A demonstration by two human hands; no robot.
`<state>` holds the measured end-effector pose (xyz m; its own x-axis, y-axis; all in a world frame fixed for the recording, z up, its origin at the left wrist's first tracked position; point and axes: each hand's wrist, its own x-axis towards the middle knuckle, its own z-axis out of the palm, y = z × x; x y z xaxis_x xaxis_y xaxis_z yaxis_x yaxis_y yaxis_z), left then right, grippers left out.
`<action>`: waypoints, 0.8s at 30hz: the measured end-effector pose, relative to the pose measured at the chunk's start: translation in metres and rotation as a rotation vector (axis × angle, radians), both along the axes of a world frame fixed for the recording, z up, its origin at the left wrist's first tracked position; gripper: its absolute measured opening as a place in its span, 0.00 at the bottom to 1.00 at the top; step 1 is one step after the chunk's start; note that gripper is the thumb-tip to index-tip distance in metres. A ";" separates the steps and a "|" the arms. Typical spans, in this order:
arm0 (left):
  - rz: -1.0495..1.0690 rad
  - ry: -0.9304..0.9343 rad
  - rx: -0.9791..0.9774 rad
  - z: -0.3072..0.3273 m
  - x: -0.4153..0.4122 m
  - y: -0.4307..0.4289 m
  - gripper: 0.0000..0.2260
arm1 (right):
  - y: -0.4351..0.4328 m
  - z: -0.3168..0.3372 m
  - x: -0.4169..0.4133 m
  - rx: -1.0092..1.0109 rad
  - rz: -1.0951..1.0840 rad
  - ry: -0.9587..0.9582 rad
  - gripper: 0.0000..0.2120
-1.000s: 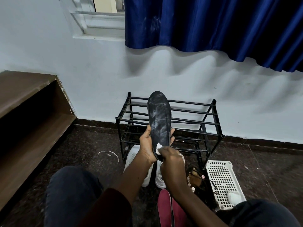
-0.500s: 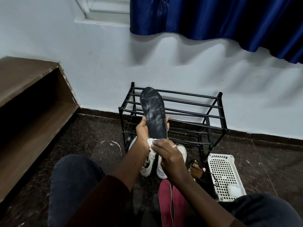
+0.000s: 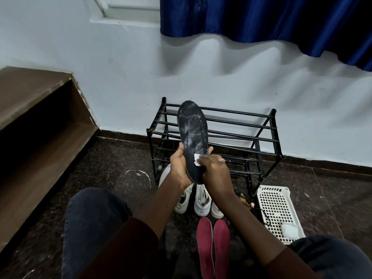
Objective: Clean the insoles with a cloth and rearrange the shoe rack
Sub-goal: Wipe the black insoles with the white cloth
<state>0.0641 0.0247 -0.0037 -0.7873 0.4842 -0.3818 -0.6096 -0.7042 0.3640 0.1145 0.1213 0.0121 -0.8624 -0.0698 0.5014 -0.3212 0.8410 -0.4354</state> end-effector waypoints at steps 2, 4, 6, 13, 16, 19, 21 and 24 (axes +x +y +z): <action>0.056 -0.002 0.015 0.003 -0.002 0.000 0.29 | -0.004 -0.001 0.006 -0.029 -0.023 -0.003 0.16; 0.108 0.004 0.022 0.004 -0.004 -0.002 0.28 | -0.007 -0.005 0.017 -0.076 -0.026 0.001 0.17; 0.124 0.014 -0.011 0.003 -0.005 -0.006 0.27 | -0.009 -0.008 0.026 -0.101 -0.002 -0.002 0.19; 0.064 -0.001 -0.076 0.005 0.002 -0.001 0.29 | -0.003 0.009 0.002 0.044 0.011 -0.074 0.11; 0.030 -0.005 -0.067 0.005 0.008 0.001 0.31 | -0.004 0.017 -0.012 0.048 -0.067 -0.134 0.07; 0.033 -0.008 -0.078 0.006 0.009 0.000 0.30 | -0.008 0.016 -0.010 0.050 -0.117 -0.096 0.10; 0.061 -0.009 -0.089 0.004 0.006 -0.001 0.29 | -0.011 0.014 0.001 0.060 -0.122 -0.092 0.14; 0.109 -0.007 -0.118 -0.002 0.004 -0.003 0.26 | -0.013 0.007 0.026 0.016 -0.061 -0.122 0.17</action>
